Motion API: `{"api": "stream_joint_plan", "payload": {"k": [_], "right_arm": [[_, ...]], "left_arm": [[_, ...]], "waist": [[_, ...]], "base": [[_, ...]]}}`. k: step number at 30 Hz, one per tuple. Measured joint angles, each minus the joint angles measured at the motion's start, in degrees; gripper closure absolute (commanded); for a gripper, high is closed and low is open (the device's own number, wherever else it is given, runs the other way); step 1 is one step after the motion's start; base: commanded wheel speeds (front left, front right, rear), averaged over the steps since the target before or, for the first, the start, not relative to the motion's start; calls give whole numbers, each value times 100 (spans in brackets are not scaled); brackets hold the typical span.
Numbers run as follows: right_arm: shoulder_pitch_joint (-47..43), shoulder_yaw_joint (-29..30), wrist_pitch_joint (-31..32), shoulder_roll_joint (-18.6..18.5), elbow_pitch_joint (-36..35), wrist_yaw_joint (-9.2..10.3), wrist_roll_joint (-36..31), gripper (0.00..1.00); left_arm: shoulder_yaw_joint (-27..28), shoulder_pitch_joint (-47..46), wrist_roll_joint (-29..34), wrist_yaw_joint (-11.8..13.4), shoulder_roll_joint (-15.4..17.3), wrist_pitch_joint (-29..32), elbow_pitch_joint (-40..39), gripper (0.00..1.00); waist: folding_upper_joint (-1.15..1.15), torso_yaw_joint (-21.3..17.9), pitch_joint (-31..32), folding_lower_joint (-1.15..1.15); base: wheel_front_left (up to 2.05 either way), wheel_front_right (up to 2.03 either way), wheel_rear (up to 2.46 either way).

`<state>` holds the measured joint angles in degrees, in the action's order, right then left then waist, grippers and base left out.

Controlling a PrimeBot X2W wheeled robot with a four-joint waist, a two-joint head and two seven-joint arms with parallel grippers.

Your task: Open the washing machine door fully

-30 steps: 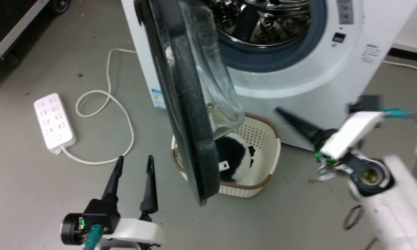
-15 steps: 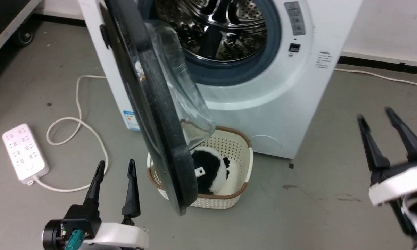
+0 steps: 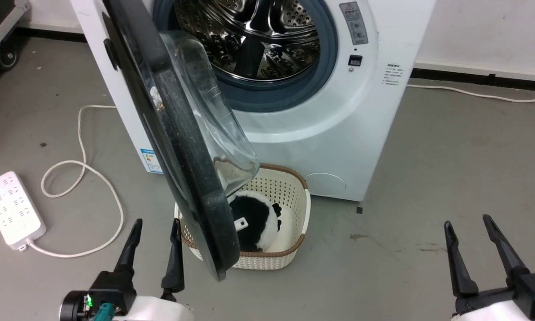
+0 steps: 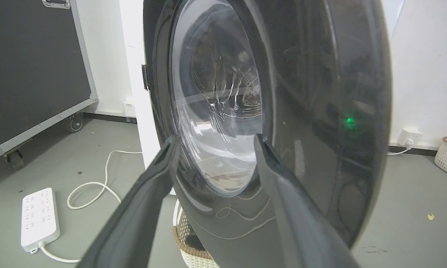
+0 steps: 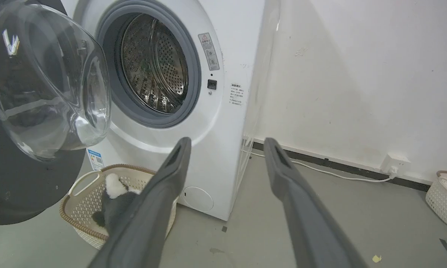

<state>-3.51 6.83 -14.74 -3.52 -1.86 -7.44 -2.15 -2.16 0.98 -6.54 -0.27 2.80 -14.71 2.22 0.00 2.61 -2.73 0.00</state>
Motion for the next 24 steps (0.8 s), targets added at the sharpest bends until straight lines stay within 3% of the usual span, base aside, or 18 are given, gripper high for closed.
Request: {"api": "stream_joint_plan", "payload": {"k": [13, 14, 15, 24], "right_arm": [[-79, -48, 0, 25, 116, 0, 274, 0], [-79, -48, 0, 25, 118, 0, 276, 0], [-78, -48, 0, 26, 120, 0, 288, 0], [-78, -79, 0, 29, 124, 0, 370, 0]], "left_arm": [[-58, 29, 88, 63, 1, 0, 58, 0], [-64, 29, 93, 62, 1, 0, 56, 69], [-74, 30, 113, 62, 1, 0, 56, 100], [21, 31, 121, 122, -1, 0, -316, 100]], "waist": [[0, -70, 95, -1], [0, -71, 98, 0], [0, -73, 103, 0], [0, -86, 140, 0]], "base": [[0, 0, 0], [0, 0, 0], [0, 0, 0], [0, 0, 0]]}}
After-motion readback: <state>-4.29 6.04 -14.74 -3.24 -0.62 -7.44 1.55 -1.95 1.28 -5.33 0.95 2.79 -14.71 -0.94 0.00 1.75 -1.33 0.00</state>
